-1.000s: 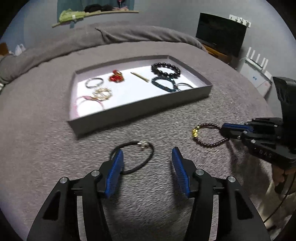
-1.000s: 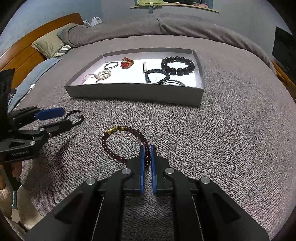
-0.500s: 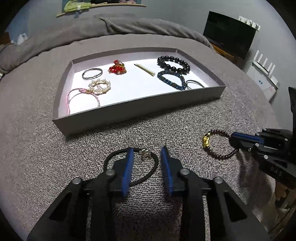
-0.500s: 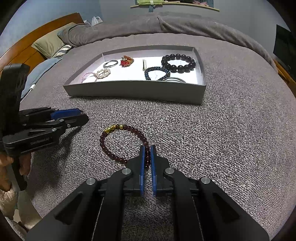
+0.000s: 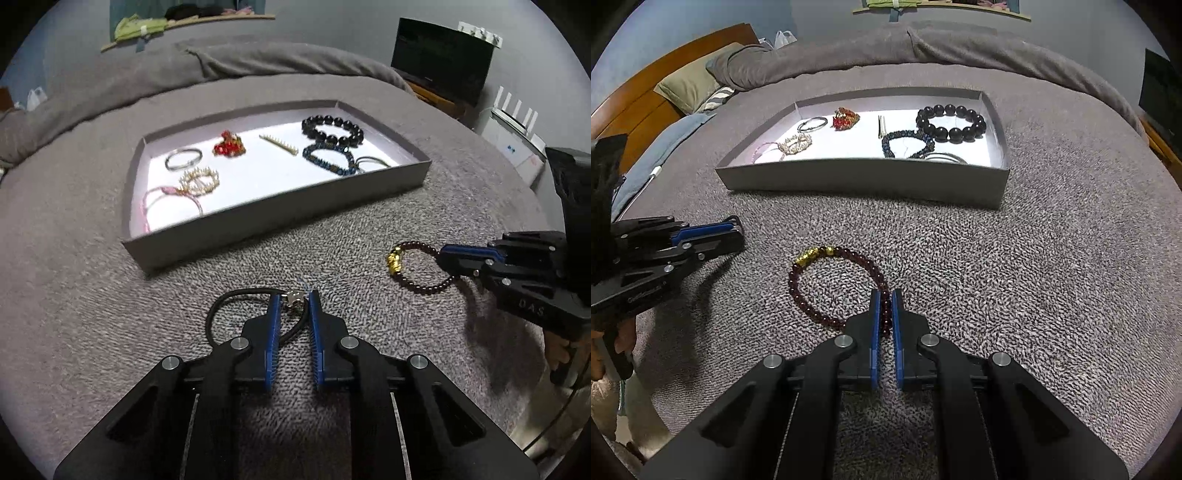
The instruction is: Organize jewelry
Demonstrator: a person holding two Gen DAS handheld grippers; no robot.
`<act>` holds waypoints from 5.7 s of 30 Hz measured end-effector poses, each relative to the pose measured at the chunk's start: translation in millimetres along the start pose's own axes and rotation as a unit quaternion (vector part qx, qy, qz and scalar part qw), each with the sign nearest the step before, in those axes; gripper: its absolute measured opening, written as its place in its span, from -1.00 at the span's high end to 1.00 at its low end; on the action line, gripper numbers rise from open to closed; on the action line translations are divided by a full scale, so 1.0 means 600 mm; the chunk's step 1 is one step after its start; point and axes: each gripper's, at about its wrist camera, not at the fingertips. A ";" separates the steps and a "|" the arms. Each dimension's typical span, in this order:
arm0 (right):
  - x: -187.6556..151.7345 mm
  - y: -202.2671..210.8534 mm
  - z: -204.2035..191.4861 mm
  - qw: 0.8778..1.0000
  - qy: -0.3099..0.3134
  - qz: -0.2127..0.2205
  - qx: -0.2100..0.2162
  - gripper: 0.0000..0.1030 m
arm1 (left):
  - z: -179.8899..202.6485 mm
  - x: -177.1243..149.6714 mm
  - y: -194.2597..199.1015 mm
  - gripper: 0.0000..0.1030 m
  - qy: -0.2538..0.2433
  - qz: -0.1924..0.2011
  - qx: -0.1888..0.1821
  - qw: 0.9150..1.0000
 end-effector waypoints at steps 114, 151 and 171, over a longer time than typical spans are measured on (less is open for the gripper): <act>0.065 0.077 -0.014 0.988 -0.030 0.116 -0.093 -0.89 | -0.058 0.041 0.080 -0.90 0.124 0.057 0.161 0.977; 0.064 0.077 -0.010 0.987 -0.051 0.124 -0.089 -0.89 | -0.030 0.047 0.090 -0.90 0.093 0.080 0.170 0.978; 0.063 0.077 -0.010 0.987 -0.050 0.125 -0.088 -0.89 | -0.028 0.046 0.088 -0.90 0.089 0.080 0.170 0.978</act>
Point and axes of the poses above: each gripper's, at about its wrist camera, not at the fingertips, and y roughly against the way its jaws point, z to its right, x to its top, and after that the axes turned 7 degrees about -y, right-handed
